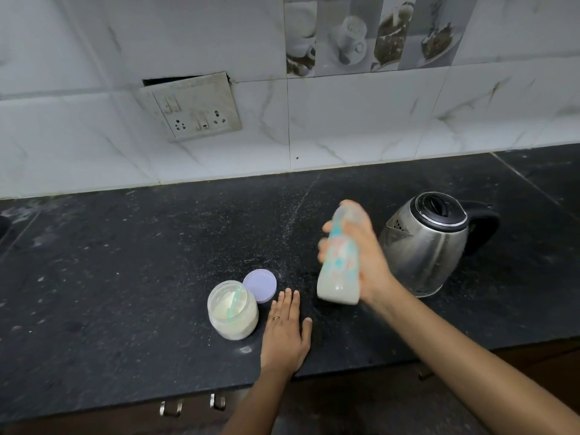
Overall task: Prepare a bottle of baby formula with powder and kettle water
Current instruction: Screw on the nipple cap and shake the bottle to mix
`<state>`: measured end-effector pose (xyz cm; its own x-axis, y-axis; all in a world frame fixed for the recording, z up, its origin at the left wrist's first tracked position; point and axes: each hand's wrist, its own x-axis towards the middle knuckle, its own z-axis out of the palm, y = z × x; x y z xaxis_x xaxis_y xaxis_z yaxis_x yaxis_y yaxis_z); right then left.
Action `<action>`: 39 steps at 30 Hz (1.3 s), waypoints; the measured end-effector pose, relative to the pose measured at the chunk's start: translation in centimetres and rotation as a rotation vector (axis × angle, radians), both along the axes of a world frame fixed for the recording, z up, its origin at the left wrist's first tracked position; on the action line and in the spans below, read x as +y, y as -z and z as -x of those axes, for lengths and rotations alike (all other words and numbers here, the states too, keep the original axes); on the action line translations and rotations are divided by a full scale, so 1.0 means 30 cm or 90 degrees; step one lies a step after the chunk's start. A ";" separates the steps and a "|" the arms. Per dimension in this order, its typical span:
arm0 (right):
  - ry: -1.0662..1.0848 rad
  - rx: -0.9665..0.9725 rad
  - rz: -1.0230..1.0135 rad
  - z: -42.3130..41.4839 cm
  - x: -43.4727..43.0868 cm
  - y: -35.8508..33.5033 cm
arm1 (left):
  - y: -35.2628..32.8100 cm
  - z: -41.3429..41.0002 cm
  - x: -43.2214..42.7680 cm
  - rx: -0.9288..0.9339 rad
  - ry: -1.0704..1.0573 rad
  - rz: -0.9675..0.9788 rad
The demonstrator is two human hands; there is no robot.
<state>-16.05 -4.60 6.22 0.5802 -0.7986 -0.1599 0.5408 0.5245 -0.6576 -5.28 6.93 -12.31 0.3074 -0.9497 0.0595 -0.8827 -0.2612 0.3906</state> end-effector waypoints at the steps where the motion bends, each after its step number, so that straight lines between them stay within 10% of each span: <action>1: -0.033 0.027 0.063 0.010 0.035 -0.003 | 0.001 0.000 -0.001 0.002 -0.001 -0.002; 16: 0.104 -0.052 -0.050 0.005 -0.069 -0.055 | -0.005 0.001 0.000 -0.003 -0.001 -0.003; 21: -0.025 0.025 0.196 0.010 0.006 -0.047 | 0.001 0.001 -0.003 0.007 -0.004 0.016; 25: 0.090 -0.071 -0.042 0.001 -0.077 -0.052 | 0.001 0.000 -0.001 0.002 0.003 0.012; 29: -0.038 0.007 0.148 0.012 0.009 -0.039 | 0.006 0.001 -0.003 0.009 -0.005 0.024; 34: 0.092 -0.035 -0.039 0.012 -0.095 -0.046 | 0.007 -0.001 -0.005 0.000 0.005 0.023; 39: -0.042 0.020 0.205 0.037 -0.005 -0.025 | 0.014 -0.002 -0.004 0.010 0.002 0.023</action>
